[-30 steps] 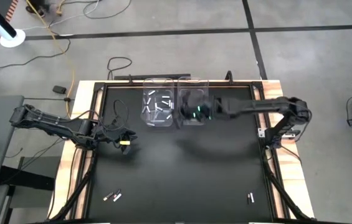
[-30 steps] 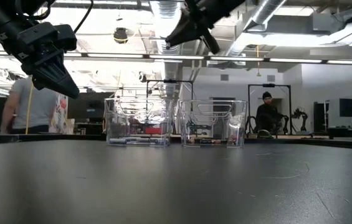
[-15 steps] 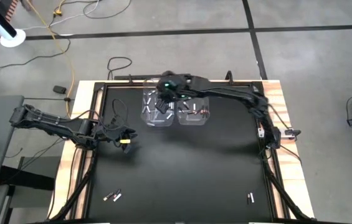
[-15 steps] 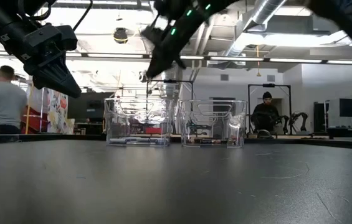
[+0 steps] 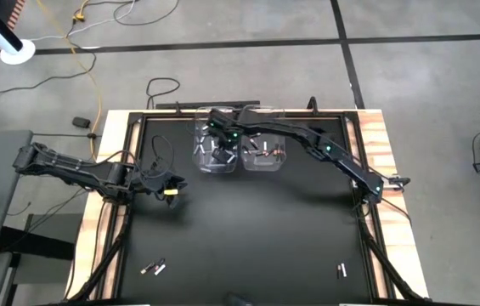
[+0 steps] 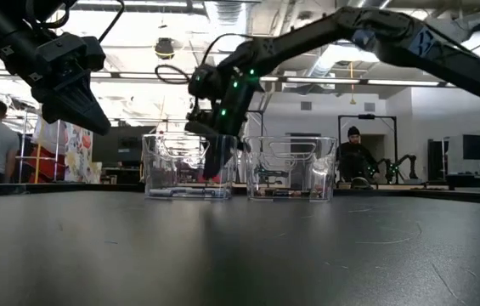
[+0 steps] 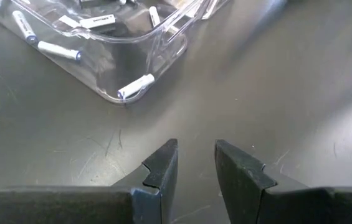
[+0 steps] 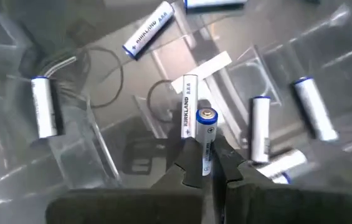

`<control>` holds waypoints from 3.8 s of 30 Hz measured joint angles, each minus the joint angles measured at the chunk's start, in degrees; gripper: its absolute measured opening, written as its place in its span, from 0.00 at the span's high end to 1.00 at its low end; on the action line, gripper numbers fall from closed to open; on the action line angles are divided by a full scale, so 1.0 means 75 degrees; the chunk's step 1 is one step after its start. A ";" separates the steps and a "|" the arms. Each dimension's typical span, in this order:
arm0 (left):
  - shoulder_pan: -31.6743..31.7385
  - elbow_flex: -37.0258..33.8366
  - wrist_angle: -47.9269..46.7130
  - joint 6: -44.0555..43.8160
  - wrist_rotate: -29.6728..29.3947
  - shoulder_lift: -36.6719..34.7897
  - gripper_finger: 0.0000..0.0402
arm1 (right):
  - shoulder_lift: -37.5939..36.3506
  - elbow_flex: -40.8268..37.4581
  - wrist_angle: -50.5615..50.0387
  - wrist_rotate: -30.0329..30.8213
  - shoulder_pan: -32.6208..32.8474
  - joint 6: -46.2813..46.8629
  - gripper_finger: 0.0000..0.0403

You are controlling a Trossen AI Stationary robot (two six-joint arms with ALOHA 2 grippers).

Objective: Sort batteries
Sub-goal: Put the white battery into the left transparent bin, then put the black battery into the right transparent bin

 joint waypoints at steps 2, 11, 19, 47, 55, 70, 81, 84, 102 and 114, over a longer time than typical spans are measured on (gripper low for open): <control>0.0000 0.0000 0.0002 0.0000 0.0000 0.0000 0.75 | 0.0134 0.0029 0.0031 -0.0118 -0.0020 0.0021 0.97; 0.0000 0.0000 -0.0001 -0.0055 0.0000 0.0000 0.75 | 0.0183 0.0032 0.0207 -0.0156 0.0000 -0.0099 0.93; 0.0000 0.0000 -0.0004 -0.0055 -0.0015 0.0000 0.75 | 0.0175 0.0032 0.0248 -0.0155 0.0003 -0.0096 0.80; 0.0000 0.0000 -0.0013 -0.0052 -0.0006 0.0000 0.75 | -0.2794 0.0463 -0.4088 0.1262 0.0744 0.2063 0.76; 0.0000 0.0000 -0.0680 -0.0052 0.0261 0.0000 0.75 | -0.4041 -0.1468 -0.4611 0.2174 0.2703 0.4949 0.76; 0.0000 0.0000 -0.0945 0.0019 0.0289 0.0003 0.75 | -0.5823 -0.6303 -0.2325 0.0254 0.6766 1.2307 0.76; -0.0047 0.0000 0.0483 0.0762 0.0577 0.0076 0.75 | -0.5831 -0.8131 -0.0356 -0.1595 0.8514 1.5156 0.76; -0.0237 0.0000 0.0909 0.0536 0.0690 0.0303 0.75 | -0.5830 -0.8314 -0.0260 -0.1630 0.8934 1.5698 0.76; -0.1551 0.0644 0.1975 -0.0361 0.0676 0.3314 0.75 | -0.6539 -0.9945 0.1485 -0.1622 1.0010 1.7115 0.76; -0.1655 0.0962 0.1974 -0.0146 0.0577 0.3485 0.75 | -0.6348 -0.9952 0.1437 -0.1489 1.0031 1.7101 0.76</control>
